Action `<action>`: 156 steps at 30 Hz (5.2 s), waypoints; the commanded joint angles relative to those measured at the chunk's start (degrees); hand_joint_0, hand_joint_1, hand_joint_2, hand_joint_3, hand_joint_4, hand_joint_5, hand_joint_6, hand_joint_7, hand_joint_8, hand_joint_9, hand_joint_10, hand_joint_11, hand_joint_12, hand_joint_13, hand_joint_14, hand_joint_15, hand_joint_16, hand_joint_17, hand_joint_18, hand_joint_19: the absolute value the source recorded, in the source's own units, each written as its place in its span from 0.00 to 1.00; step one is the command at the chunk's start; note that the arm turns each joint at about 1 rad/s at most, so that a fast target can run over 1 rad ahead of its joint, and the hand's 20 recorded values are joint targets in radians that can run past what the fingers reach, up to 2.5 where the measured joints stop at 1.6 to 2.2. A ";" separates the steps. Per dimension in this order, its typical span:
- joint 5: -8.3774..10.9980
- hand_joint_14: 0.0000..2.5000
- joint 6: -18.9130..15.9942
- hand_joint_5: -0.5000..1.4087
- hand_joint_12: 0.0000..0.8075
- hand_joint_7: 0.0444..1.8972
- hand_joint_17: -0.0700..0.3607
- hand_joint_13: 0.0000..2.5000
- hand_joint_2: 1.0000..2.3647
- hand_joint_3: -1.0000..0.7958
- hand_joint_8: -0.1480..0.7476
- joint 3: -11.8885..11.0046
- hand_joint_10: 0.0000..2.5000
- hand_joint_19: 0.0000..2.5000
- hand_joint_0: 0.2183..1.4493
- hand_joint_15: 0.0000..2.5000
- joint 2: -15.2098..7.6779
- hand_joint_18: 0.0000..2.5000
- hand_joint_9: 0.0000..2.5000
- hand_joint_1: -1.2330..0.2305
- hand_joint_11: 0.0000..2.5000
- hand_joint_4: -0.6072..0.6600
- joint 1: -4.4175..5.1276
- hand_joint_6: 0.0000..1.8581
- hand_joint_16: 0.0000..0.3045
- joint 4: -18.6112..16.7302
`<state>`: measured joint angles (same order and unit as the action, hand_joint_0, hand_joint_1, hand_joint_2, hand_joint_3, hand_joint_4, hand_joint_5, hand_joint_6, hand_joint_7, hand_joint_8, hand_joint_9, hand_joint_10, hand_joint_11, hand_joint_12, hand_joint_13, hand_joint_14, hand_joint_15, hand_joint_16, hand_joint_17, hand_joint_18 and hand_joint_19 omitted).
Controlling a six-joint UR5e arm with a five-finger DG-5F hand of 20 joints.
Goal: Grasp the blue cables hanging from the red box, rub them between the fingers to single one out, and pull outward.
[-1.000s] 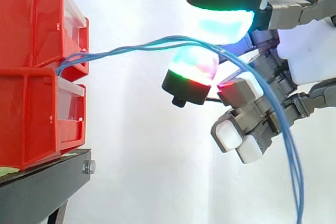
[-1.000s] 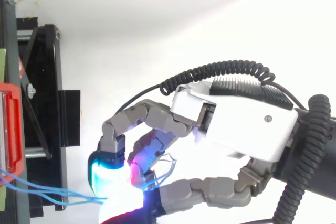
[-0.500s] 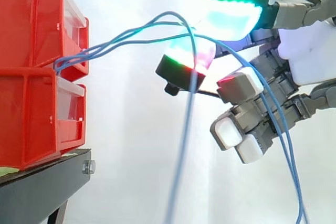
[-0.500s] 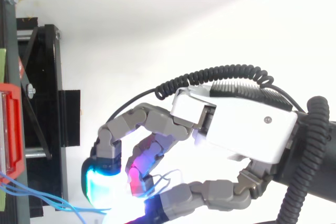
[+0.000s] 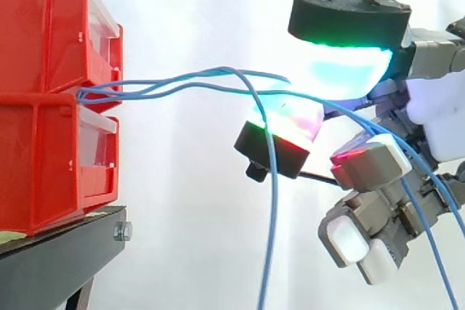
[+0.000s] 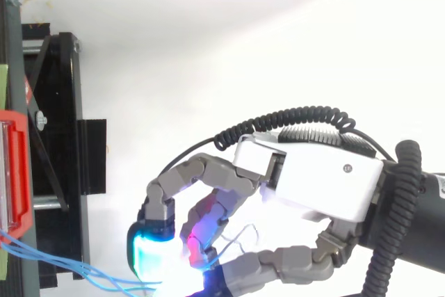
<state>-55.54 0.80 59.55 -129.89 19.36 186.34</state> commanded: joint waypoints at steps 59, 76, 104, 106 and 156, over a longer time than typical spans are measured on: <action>1.31 0.00 -15.22 0.21 0.51 0.57 0.45 0.24 0.00 0.47 0.47 1.18 0.00 0.11 0.31 0.09 1.48 0.26 0.22 0.30 0.02 0.42 0.15 0.49 0.18 19.85; 11.33 0.00 -22.78 0.21 0.50 0.57 0.44 0.26 0.01 0.47 0.47 8.92 0.00 0.12 0.32 0.11 1.83 0.26 0.25 0.30 0.05 0.43 1.03 0.49 0.17 14.31; 11.16 0.00 -15.57 0.21 0.47 0.56 0.43 0.27 0.01 0.47 0.47 10.50 0.00 0.14 0.32 0.13 1.74 0.27 0.27 0.30 0.07 0.43 1.03 0.49 0.17 -8.72; 11.16 0.01 -15.57 0.21 0.47 0.56 0.43 0.27 0.01 0.47 0.47 10.50 0.00 0.14 0.32 0.13 1.74 0.27 0.27 0.30 0.06 0.43 1.03 0.49 0.17 -8.72; 11.16 0.01 -15.57 0.21 0.47 0.56 0.44 0.33 0.01 0.48 0.49 10.50 0.01 0.17 0.31 0.17 1.74 0.32 0.40 0.29 0.17 0.44 1.03 0.48 0.17 -8.72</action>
<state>-44.38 -14.78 70.05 -128.13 20.39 177.62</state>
